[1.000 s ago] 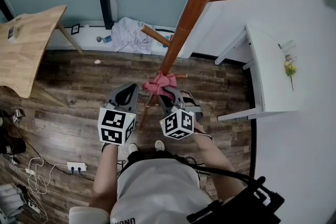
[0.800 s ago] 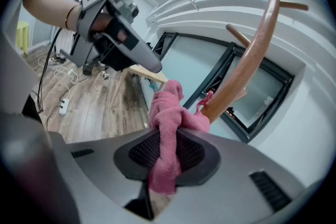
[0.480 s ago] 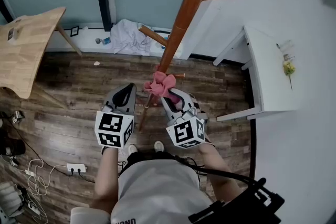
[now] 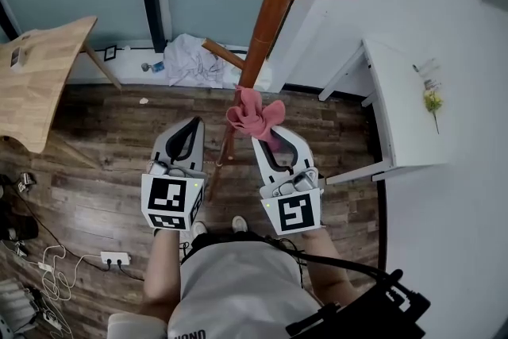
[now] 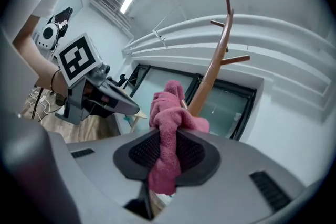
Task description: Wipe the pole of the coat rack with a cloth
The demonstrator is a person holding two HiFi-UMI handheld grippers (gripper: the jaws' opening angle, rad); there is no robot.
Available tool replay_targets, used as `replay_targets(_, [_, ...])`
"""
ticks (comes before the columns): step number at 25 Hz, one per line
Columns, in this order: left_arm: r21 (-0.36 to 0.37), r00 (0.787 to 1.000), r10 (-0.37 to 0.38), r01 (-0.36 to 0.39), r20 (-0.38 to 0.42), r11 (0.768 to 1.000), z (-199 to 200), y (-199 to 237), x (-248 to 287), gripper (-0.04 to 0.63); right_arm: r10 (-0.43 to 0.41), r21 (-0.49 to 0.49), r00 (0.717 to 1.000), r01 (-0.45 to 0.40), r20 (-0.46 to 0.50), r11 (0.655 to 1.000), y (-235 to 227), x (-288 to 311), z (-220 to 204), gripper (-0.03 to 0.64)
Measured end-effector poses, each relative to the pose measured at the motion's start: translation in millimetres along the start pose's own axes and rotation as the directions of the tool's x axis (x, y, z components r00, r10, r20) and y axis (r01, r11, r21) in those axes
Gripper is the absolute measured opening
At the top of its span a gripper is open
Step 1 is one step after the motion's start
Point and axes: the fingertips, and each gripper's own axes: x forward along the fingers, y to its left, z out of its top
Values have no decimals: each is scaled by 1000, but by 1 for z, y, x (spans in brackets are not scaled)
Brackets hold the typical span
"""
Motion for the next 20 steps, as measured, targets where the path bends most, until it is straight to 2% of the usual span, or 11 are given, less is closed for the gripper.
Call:
replay_targets(5, [77, 998, -18, 13, 63, 997, 31, -10, -3, 12, -68, -19, 997, 69, 26, 997, -22, -12, 21, 81])
replay_targets(6, [84, 997, -21, 15, 76, 996, 37, -12, -4, 12, -92, 11, 994, 92, 51, 996, -27, -14, 26, 81])
replay_targets(7, [90, 996, -23, 15, 89, 996, 43, -13, -5, 12, -138, 88, 985, 129, 100, 988, -34, -17, 34, 81])
replay_targets(9, [98, 993, -25, 13, 114, 995, 53, -14, -7, 12, -248, 270, 949, 191, 196, 944, -49, -21, 49, 81])
replay_targets(10, [99, 992, -24, 12, 126, 995, 58, -14, -8, 12, -273, 299, 939, 205, 209, 932, -54, -22, 52, 81])
replay_targets(14, [65, 982, -15, 3, 188, 998, 78, -16, -9, 12, -287, 283, 934, 223, 213, 933, -64, -24, 57, 81])
replay_targets(20, [85, 978, -19, 1, 208, 996, 88, -20, -9, 12, -317, 284, 925, 252, 210, 925, -73, -27, 58, 81])
